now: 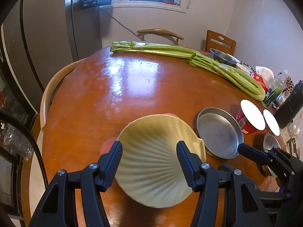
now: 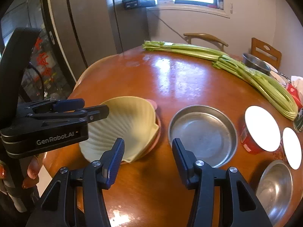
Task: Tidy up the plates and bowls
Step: 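Lift the yellow plate and lower it onto the pink plate, open left gripper, then move the left gripper to the silver tray and grasp its rim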
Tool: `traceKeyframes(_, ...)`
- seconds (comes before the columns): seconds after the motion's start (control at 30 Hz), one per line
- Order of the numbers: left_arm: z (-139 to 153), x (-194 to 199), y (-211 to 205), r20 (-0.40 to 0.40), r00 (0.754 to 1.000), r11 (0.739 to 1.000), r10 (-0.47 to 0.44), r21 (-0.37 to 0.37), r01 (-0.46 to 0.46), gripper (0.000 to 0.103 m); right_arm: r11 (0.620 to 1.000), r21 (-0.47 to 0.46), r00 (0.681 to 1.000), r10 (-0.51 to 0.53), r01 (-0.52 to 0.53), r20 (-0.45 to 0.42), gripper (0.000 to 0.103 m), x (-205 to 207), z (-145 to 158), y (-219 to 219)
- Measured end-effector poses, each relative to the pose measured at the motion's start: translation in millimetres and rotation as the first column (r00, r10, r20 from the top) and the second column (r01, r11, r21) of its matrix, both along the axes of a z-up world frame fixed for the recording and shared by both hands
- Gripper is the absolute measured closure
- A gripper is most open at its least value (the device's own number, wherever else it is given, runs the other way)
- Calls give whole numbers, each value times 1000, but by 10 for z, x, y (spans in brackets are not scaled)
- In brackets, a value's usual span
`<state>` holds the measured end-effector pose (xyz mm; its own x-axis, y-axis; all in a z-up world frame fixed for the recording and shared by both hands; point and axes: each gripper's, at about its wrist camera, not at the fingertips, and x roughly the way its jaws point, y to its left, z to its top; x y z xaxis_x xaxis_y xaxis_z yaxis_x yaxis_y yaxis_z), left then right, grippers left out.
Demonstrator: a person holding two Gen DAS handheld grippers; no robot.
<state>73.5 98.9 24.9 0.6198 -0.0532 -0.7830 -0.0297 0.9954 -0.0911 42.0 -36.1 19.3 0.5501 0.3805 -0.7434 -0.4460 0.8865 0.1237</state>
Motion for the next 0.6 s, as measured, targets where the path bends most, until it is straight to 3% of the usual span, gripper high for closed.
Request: traceKeyframes(0.6, 212, 100, -720, 24, 994, 994, -104, 37, 103, 41, 992, 59, 993, -112, 110, 48, 48, -10, 197, -740)
